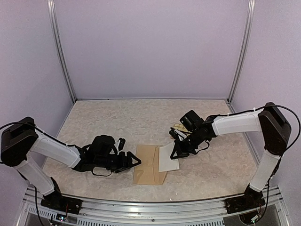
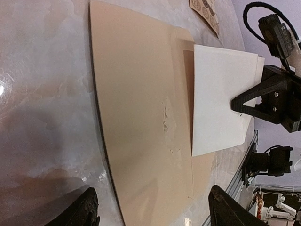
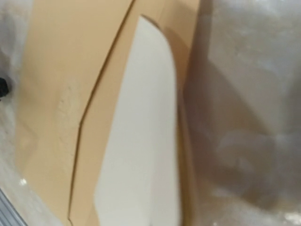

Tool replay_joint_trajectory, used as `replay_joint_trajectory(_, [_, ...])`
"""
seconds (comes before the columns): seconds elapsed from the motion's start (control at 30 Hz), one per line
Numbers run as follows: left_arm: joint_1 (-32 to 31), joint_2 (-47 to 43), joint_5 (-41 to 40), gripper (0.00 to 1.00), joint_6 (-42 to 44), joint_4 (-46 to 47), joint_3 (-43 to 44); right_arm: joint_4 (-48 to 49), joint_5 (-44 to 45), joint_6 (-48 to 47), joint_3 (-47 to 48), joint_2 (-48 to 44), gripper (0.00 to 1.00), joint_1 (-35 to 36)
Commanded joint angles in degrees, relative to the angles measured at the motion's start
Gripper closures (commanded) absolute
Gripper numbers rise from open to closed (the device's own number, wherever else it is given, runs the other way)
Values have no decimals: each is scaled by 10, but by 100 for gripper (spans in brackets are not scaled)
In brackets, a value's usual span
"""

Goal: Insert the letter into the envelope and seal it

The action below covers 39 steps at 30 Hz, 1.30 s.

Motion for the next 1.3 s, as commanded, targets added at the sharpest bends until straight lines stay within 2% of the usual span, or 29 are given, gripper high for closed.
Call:
replay_joint_trajectory(0.0, [8, 36, 36, 26, 4, 30, 16, -25, -16, -13, 26, 25, 100, -4])
replay_joint_trajectory(0.2, [7, 61, 56, 37, 3, 40, 19, -17, -36, 12, 28, 46, 100, -5])
replay_joint_trajectory(0.43, [4, 62, 61, 44, 7, 40, 18, -11, -50, 43, 30, 68, 100, -4])
replay_joint_trajectory(0.9, [2, 89, 85, 65, 13, 52, 31, 33, -83, 72, 36, 89, 100, 1])
replay_joint_trajectory(1.27, [-1, 105, 96, 70, 21, 47, 46, 52, -98, 68, 69, 118, 100, 21])
